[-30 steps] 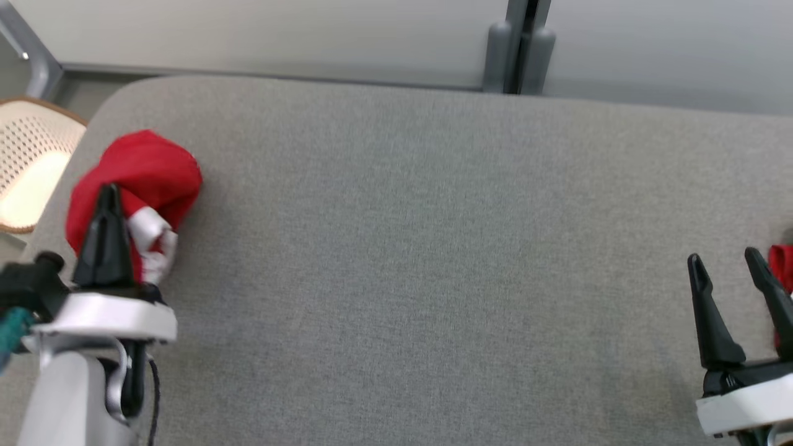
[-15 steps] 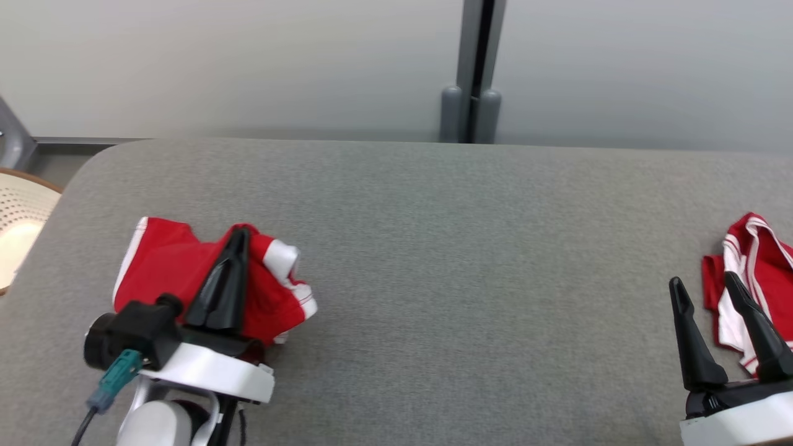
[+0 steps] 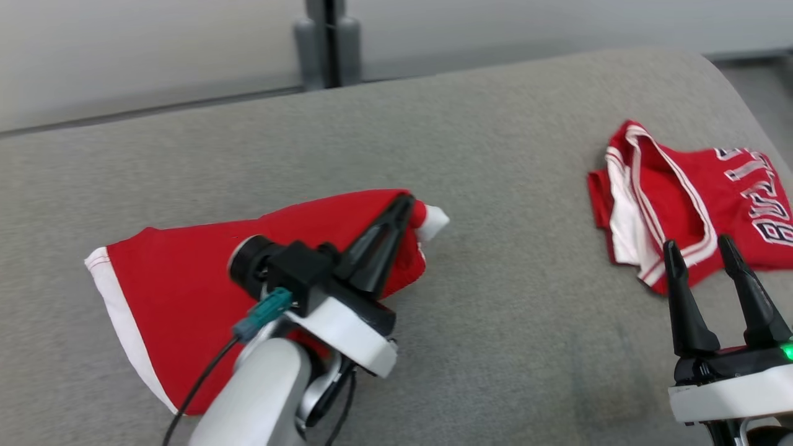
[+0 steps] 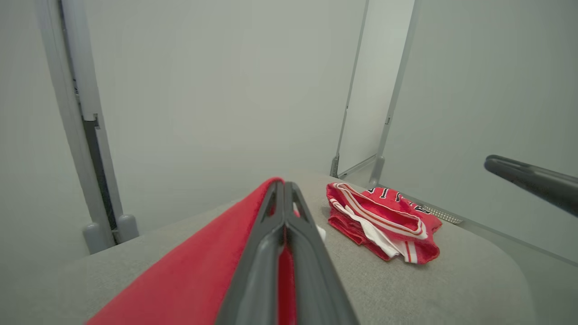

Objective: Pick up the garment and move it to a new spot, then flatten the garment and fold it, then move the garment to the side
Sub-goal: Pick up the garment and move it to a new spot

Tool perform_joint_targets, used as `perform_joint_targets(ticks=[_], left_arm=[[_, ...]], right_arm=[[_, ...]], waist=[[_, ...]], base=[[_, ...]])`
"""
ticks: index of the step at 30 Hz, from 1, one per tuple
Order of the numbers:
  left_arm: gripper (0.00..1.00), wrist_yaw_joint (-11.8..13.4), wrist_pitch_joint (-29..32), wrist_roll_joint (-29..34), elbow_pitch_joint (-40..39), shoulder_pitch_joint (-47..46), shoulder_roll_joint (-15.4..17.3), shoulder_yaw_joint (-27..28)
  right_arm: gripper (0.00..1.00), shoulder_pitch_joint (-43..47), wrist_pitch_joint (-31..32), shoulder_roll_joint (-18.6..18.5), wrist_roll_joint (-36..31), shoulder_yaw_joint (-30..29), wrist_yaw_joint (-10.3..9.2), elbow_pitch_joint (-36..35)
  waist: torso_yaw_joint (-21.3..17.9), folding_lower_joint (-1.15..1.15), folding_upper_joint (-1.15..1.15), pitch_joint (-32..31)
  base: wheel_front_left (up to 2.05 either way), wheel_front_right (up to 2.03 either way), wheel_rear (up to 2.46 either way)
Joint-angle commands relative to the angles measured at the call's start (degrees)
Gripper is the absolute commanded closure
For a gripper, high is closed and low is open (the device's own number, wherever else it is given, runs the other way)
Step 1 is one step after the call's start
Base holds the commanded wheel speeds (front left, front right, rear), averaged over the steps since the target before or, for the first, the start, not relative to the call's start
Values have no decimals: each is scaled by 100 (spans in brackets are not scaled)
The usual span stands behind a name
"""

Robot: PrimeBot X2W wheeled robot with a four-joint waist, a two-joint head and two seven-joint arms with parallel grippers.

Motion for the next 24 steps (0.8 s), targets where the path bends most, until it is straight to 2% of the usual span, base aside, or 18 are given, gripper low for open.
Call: perform_joint_targets(ticks=[1, 6, 10, 11, 12, 16, 19, 24], left_arm=[[100, -1, -36, -68, 50, -141, 23, -109], [100, -3, -71, -298, 413, -443, 22, -741], [100, -4, -92, -449, 807, -564, 66, -997], [67, -4, -134, -467, 878, -591, 60, -1010], [0, -4, -142, -504, 966, -582, 56, -1044], [0, -3, -422, -584, 1058, -640, 92, -1067], [0, 76, -574, -641, 1018, -544, 168, -872], [0, 411, -697, -718, 827, -271, 455, -270]], right_arm=[[0, -94, -80, 9, 41, 12, -2, 35], [0, -188, -275, 63, 113, 10, -2, 216], [0, -233, -383, 114, 123, 44, -2, 309], [0, -253, -383, 117, 123, 38, -2, 336], [0, -271, -401, 111, 124, 37, -2, 360], [0, -252, -420, 52, 111, 6, -2, 438], [0, -201, -358, 16, 70, 4, -2, 439], [0, -99, -235, -58, 57, -66, -2, 413]], waist=[[-534, 0, 0, 507], [-779, 0, 0, 779], [-815, 0, 0, 866], [-802, 0, 0, 871], [-777, 0, 0, 868], [-577, 0, 0, 719], [-386, 0, 0, 507], [-30, 0, 0, 104]], base=[[0, 0, 0], [0, 0, 0], [0, 0, 0], [0, 0, 0], [0, 0, 0], [0, 0, 0], [0, 0, 0], [0, 0, 0]])
